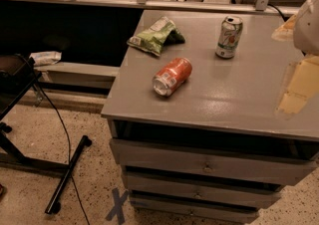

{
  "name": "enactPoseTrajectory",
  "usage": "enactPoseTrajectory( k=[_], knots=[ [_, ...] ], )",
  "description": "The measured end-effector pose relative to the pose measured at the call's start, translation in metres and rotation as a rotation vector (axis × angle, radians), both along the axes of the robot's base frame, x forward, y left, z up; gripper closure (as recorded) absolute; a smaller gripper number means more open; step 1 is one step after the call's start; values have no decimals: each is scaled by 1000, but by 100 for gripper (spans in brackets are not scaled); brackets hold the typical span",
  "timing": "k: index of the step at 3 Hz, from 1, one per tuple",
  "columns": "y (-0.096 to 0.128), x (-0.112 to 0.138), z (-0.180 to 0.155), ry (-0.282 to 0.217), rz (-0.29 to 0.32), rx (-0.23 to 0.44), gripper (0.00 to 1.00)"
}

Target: Knock 7up can over

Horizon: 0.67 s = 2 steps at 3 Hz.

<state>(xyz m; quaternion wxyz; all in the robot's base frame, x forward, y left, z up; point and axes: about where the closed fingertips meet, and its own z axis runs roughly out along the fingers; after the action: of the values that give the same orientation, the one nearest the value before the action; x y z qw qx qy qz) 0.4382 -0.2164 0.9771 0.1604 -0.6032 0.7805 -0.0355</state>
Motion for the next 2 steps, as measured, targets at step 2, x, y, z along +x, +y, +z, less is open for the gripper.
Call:
enactPoseTrajectory(
  k=[2],
  knots=[
    [-6,18,7,-44,-1,-3,0]
  ],
)
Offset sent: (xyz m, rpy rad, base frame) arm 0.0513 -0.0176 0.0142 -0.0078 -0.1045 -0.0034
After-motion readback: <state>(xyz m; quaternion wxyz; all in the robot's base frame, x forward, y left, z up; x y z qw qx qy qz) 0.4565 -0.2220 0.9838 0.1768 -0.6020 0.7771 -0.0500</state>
